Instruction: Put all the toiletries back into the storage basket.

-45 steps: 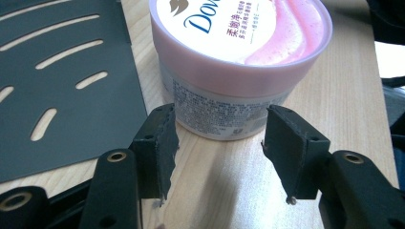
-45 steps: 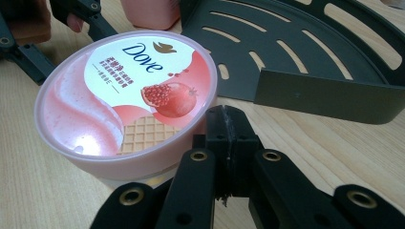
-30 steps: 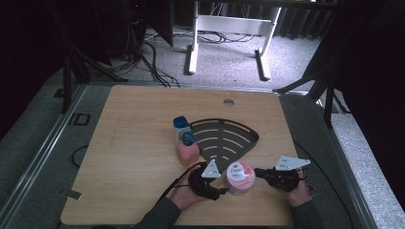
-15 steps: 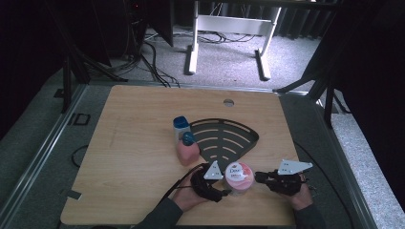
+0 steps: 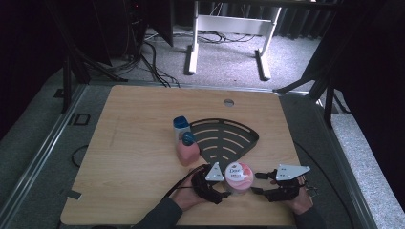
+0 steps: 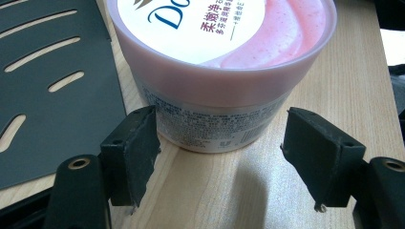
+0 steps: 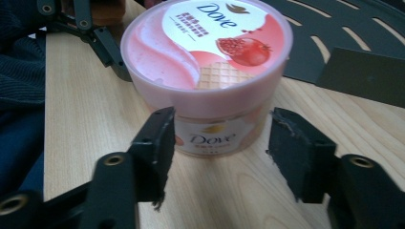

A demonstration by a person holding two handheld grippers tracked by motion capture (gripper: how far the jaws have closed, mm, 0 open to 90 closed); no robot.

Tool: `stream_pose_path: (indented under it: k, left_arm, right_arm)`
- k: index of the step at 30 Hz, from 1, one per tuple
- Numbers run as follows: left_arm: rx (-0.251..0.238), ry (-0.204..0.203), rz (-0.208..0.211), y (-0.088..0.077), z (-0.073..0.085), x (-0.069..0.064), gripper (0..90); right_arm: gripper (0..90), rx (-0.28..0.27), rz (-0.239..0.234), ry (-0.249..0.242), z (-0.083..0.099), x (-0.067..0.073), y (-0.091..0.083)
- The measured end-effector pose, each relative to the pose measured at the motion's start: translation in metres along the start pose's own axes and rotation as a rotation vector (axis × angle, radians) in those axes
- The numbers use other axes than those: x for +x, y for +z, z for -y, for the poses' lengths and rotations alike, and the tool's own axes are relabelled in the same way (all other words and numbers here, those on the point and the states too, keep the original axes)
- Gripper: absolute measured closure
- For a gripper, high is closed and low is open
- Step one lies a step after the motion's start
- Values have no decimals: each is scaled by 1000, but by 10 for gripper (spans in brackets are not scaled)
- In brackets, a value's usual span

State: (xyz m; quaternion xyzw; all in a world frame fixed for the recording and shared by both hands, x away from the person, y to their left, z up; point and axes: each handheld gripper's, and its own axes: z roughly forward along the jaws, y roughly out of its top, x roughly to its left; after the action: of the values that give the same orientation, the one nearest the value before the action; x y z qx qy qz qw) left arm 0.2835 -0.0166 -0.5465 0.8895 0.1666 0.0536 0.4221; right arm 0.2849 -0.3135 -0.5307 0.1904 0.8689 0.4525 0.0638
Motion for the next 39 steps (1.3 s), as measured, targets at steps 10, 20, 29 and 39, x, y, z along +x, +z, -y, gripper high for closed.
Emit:
stream_pose_path:
  k: [10, 20, 29, 39]
  left_arm:
    - [0, -2, 17, 3, -1, 1, 205]
    - [-16, 7, 2, 4, -3, 2, 198]
    - [-28, 14, 10, 2, -5, 5, 198]
    - [-48, 39, -7, 0, -8, 5, 201]
  right_arm:
    - [314, 29, -7, -9, -3, 4, 9]
    - [260, 42, 1, -18, -4, 7, 16]
    - [220, 48, 9, -27, -6, 8, 21]
    - [213, 44, 10, -28, -7, 8, 21]
